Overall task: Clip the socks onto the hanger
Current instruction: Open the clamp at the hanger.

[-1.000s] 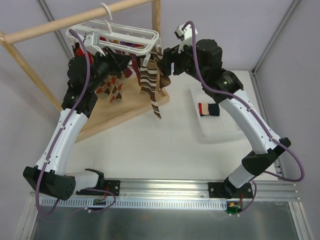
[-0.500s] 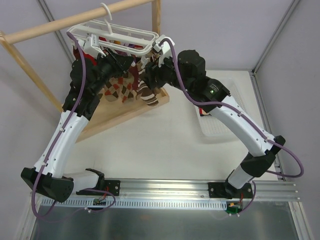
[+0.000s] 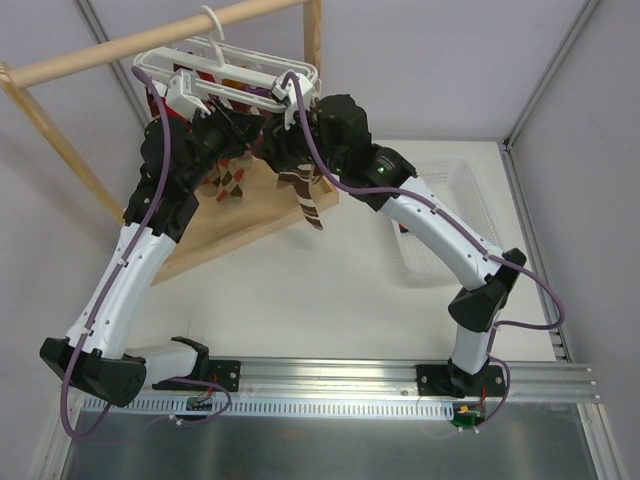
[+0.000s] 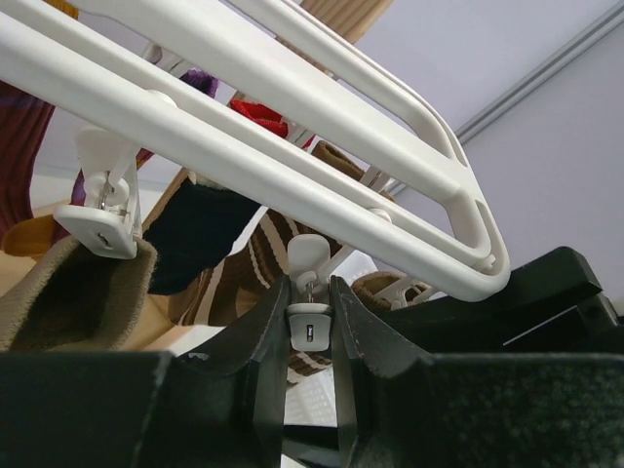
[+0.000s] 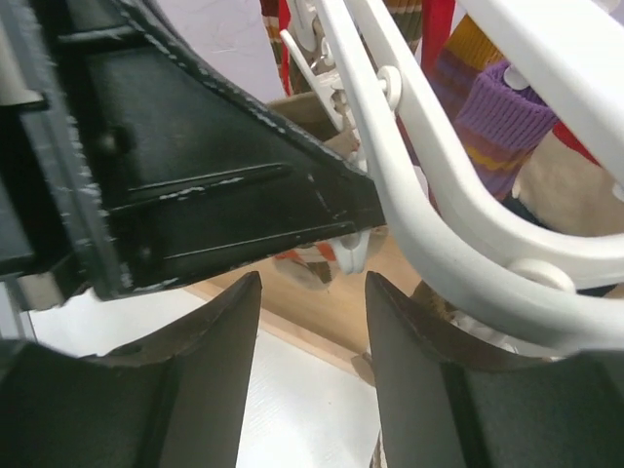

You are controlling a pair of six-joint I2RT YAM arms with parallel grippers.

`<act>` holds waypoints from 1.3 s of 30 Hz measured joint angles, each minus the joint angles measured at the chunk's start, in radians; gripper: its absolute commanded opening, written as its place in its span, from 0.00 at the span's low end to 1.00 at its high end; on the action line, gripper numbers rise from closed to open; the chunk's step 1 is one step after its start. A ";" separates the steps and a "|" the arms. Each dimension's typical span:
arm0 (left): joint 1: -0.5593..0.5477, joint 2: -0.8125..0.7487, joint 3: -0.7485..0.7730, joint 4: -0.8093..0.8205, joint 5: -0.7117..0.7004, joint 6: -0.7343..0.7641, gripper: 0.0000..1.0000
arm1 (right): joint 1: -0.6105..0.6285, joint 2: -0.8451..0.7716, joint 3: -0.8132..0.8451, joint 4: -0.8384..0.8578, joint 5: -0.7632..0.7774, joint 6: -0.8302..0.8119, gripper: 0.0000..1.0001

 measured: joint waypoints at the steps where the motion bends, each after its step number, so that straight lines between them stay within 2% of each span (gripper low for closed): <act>1: 0.000 -0.002 0.000 0.000 0.000 0.000 0.18 | 0.000 0.004 0.000 0.002 0.003 0.000 0.49; 7: 0.000 -0.022 0.002 -0.004 0.000 0.002 0.18 | 0.000 0.010 0.000 0.058 0.018 0.008 0.41; 10: 0.000 -0.031 0.002 -0.005 -0.001 0.003 0.18 | -0.001 0.010 0.000 0.083 0.018 0.018 0.33; 14: 0.000 -0.035 0.002 -0.004 -0.001 0.003 0.18 | -0.003 0.010 0.000 0.110 0.018 0.029 0.16; 19: 0.000 -0.035 0.003 -0.003 -0.001 0.003 0.21 | -0.004 0.010 -0.002 0.113 0.014 0.041 0.06; 21: 0.001 -0.035 0.003 -0.004 -0.004 0.005 0.25 | -0.005 0.010 -0.013 0.130 0.012 0.051 0.02; 25: 0.000 -0.036 0.006 -0.008 -0.004 0.021 0.61 | -0.028 0.010 -0.037 0.164 -0.012 0.095 0.01; 29: 0.000 -0.041 0.014 -0.013 0.007 0.058 0.75 | -0.084 0.010 -0.050 0.174 -0.062 0.162 0.01; 33: 0.017 -0.059 0.014 -0.012 0.029 0.084 0.78 | -0.136 0.009 -0.058 0.196 -0.162 0.237 0.01; 39: 0.100 -0.073 0.009 0.074 0.184 0.086 0.78 | -0.181 0.003 -0.075 0.230 -0.349 0.369 0.01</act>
